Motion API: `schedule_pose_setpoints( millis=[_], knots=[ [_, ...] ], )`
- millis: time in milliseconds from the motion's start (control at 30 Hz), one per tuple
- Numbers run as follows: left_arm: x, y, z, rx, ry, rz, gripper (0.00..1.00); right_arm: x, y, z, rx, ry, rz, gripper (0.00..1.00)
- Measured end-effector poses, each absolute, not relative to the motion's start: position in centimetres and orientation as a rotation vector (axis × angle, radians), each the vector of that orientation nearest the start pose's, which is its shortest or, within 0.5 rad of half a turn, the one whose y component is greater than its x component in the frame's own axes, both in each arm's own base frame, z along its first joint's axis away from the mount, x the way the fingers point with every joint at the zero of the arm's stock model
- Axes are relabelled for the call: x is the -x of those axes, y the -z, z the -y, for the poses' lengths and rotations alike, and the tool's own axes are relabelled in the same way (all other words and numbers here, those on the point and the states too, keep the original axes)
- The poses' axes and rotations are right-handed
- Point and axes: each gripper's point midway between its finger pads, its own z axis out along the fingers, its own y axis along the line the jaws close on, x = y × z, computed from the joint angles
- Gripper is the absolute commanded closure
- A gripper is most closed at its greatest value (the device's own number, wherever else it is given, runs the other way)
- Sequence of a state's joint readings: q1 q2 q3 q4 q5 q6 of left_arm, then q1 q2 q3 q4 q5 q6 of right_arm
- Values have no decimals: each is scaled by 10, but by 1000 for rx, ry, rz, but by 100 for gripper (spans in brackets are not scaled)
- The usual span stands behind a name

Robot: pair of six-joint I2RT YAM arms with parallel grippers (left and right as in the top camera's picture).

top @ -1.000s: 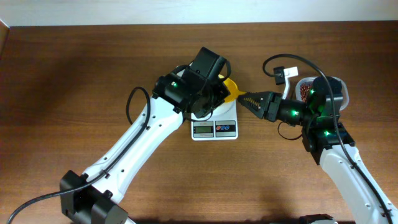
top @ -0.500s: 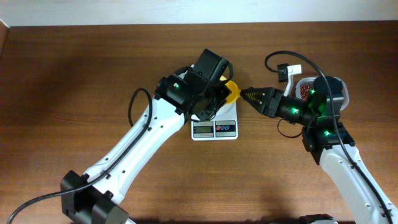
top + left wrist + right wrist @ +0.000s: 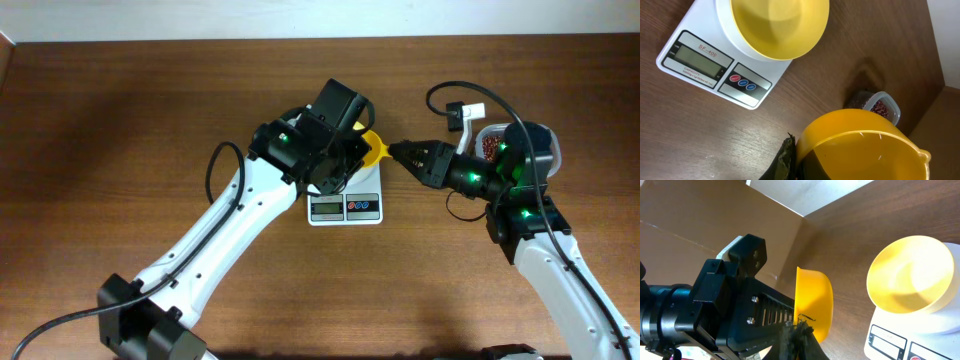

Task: Scoop item into bowl and weigh 50g on scale
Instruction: 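Grasp the scoop handle with the right gripper and release the left gripper, then pull the scoop with the right gripper toward the bean tub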

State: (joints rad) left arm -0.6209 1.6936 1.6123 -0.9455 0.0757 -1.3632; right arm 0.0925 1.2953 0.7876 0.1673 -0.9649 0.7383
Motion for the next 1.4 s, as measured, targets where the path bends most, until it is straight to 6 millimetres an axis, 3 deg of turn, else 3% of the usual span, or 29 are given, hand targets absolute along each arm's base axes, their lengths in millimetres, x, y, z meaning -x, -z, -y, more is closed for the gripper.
schedule_pose_setpoints(
  millis=[100,133,200,267,667,867,967,1033,1167,1400],
  knots=[
    [-341,-205,259,1010,716,-2632,90,-339,-243,-173,64,-1460,-2033,96],
    [-341,-205,259,1021,717,-2628,83,-338,-243,-174,66,-1461,-2034,96],
    [-343,-206,260,1043,726,-2617,38,-338,-243,-174,64,-1462,-2037,96],
    [-343,-206,260,1048,728,-2614,1,-338,-242,-174,63,-1462,-2039,96],
    [-343,-206,260,1031,725,-2619,1,-340,-240,-172,44,-1446,-2044,96],
    [-342,-211,257,929,716,-2632,1,-346,-212,-160,-94,-1327,-2151,96],
    [-345,-225,242,897,722,-2604,1,-349,-209,-156,-101,-1288,-2151,96],
    [-352,-235,217,870,694,-2578,1,-351,-208,-154,-111,-1267,-2152,96],
    [-355,-228,186,859,602,-2607,1,-352,-200,-150,-159,-1232,-2183,96],
    [-357,-226,179,752,542,-2620,1,-348,-194,-137,-247,-1137,-2220,96]
  ],
)
